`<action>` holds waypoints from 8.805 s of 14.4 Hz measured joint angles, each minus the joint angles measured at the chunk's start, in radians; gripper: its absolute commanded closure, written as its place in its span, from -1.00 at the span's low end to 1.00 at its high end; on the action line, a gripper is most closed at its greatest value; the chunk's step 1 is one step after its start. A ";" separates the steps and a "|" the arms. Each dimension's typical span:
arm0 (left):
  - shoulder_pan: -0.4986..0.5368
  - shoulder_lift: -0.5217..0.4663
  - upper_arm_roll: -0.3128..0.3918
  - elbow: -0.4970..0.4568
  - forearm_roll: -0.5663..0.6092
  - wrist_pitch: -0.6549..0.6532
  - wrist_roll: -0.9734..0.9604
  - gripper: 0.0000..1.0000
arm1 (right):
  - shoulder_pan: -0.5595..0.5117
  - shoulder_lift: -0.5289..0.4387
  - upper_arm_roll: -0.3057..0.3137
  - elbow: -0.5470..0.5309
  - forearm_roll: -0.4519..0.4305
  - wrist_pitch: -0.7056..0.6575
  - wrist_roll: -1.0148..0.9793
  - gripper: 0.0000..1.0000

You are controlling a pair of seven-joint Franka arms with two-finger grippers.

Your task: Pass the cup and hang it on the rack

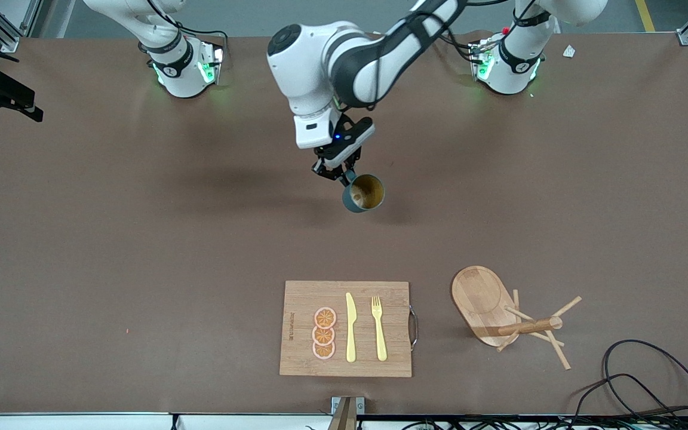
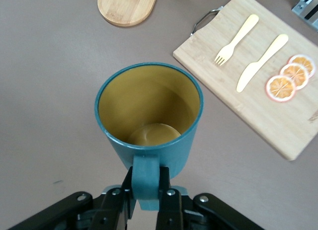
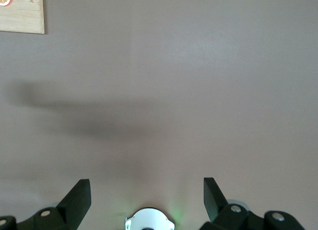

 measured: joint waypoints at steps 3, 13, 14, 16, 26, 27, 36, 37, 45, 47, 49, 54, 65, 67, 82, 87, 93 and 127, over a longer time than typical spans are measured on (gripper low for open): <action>0.066 -0.081 0.000 0.000 -0.092 -0.001 0.076 0.99 | 0.000 0.000 0.000 0.000 0.019 -0.002 0.039 -1.00; 0.370 -0.256 0.002 0.002 -0.485 -0.028 0.346 1.00 | 0.000 0.000 0.001 0.000 0.007 -0.002 0.016 -1.00; 0.416 -0.256 0.002 0.009 -0.536 -0.028 0.380 1.00 | 0.000 0.000 0.001 0.000 0.006 -0.002 0.015 -1.00; 0.506 -0.247 0.004 0.029 -0.641 -0.026 0.453 1.00 | 0.000 0.000 0.001 0.000 0.006 -0.002 0.014 -1.00; 0.702 -0.065 0.005 0.091 -1.143 0.187 0.575 1.00 | 0.000 0.001 0.001 0.000 0.006 -0.003 0.013 -1.00; 0.707 -0.055 0.005 0.095 -1.175 0.194 0.575 1.00 | 0.000 0.001 0.001 0.000 0.006 -0.003 0.013 -1.00; 0.802 0.054 -0.002 0.098 -1.327 0.196 0.685 1.00 | 0.000 0.001 0.001 0.000 0.006 -0.003 0.013 -1.00; 0.802 0.061 -0.004 0.099 -1.331 0.196 0.685 1.00 | 0.000 0.001 0.001 0.000 0.006 -0.003 0.013 -1.00; 0.840 0.108 -0.004 0.100 -1.396 0.196 0.773 1.00 | 0.000 0.001 0.001 0.000 0.006 -0.003 0.013 -1.00; 0.849 0.111 -0.004 0.102 -1.396 0.196 0.776 1.00 | 0.000 0.001 0.001 0.000 0.006 -0.003 0.012 -1.00; 0.860 0.114 -0.004 0.102 -1.399 0.195 0.794 1.00 | 0.000 0.001 0.001 0.000 0.006 -0.003 0.012 -1.00; 0.879 0.131 -0.005 0.102 -1.421 0.181 0.835 1.00 | 0.000 0.001 0.001 0.000 0.006 -0.003 0.012 -1.00; 0.903 0.143 -0.005 0.102 -1.421 0.121 0.873 1.00 | 0.000 0.001 0.003 0.000 0.006 -0.004 0.011 -1.00; 0.908 0.143 -0.005 0.102 -1.421 0.116 0.873 1.00 | 0.000 0.001 0.003 0.000 0.006 -0.004 0.011 -1.00; 0.947 0.143 -0.006 0.103 -1.421 0.096 0.912 1.00 | 0.000 0.001 0.005 0.000 0.006 -0.004 0.011 -1.00; 0.959 0.145 -0.005 0.103 -1.421 0.096 0.934 1.00 | 0.000 0.001 0.006 0.000 0.006 -0.004 0.011 -1.00; 0.971 0.150 -0.005 0.103 -1.421 0.096 0.949 1.00 | 0.000 0.001 0.006 0.000 0.006 -0.004 0.011 -1.00; 0.984 0.175 -0.007 0.117 -1.421 0.096 1.014 -1.00 | 0.000 0.001 0.007 0.000 0.006 -0.003 0.010 -1.00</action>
